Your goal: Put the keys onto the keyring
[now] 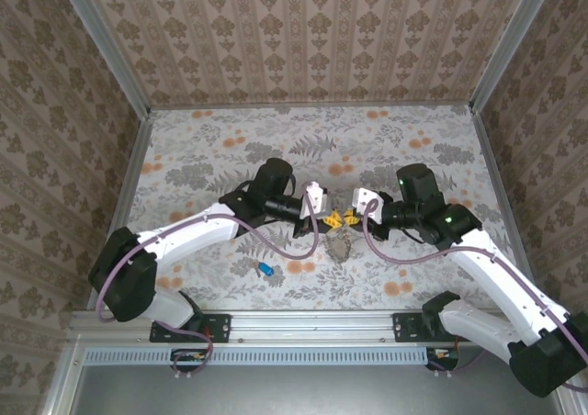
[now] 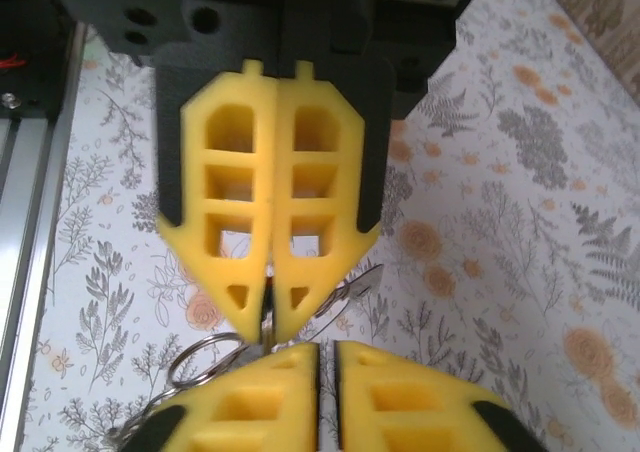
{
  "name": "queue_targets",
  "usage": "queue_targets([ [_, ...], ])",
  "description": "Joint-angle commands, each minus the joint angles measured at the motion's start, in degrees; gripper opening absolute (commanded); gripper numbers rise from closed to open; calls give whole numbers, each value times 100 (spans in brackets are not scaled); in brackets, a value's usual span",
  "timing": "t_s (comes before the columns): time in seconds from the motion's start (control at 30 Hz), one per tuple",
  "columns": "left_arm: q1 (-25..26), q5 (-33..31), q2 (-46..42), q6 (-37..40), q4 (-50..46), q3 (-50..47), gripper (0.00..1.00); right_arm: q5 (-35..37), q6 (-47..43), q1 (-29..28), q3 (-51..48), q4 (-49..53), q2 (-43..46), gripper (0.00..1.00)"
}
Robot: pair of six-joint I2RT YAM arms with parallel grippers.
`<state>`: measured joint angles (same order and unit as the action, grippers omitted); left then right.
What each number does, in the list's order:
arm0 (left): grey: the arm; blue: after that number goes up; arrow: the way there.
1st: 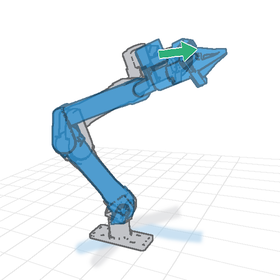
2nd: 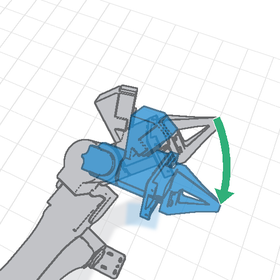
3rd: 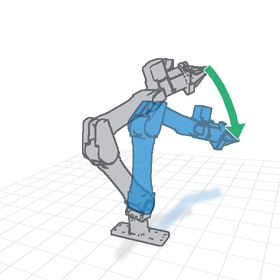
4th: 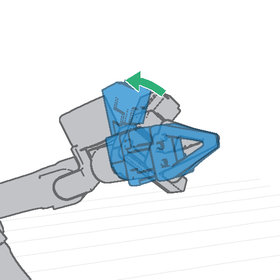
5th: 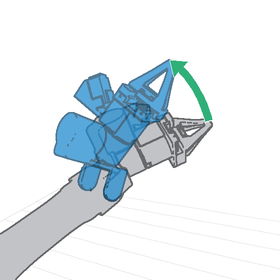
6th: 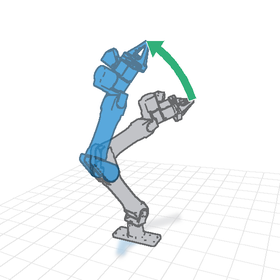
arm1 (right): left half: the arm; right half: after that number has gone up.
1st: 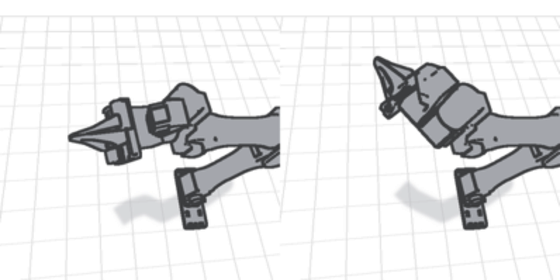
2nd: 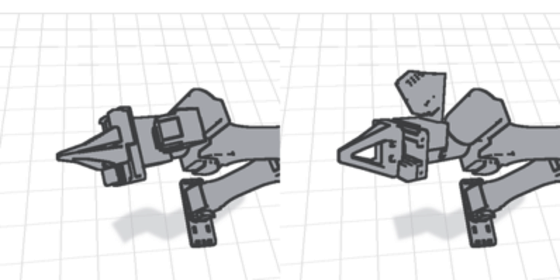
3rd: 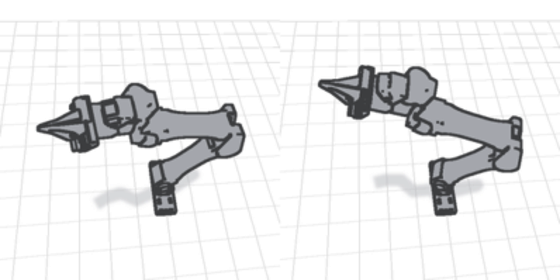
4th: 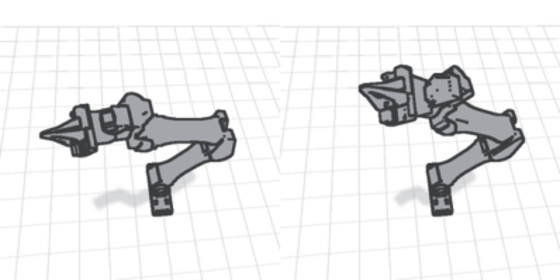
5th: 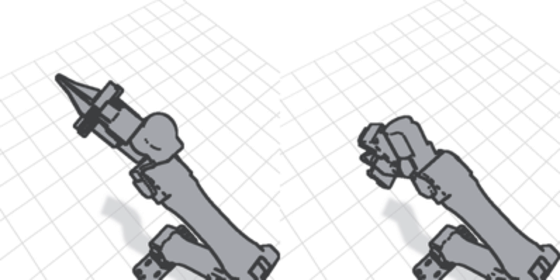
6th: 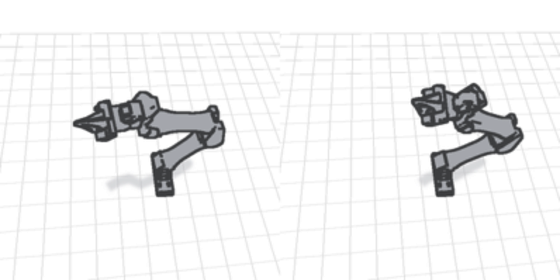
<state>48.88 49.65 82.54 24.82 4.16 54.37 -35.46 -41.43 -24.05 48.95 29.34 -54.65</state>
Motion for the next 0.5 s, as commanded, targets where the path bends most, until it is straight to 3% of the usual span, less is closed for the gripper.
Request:
queue_targets([
  [0.0, -53, 2, -322, -272, 813, -214, 0, -694, 91, 82, -122, -92, 239, 22],
  [0.13, -85, 36, -404, -462, 1382, -423, 0, -911, 58, 80, -96, 40, 194, 22],
  [0.47, -103, 211, -473, -627, 1997, -624, 0, -515, -76, 84, 27, -3, 69, 25],
])
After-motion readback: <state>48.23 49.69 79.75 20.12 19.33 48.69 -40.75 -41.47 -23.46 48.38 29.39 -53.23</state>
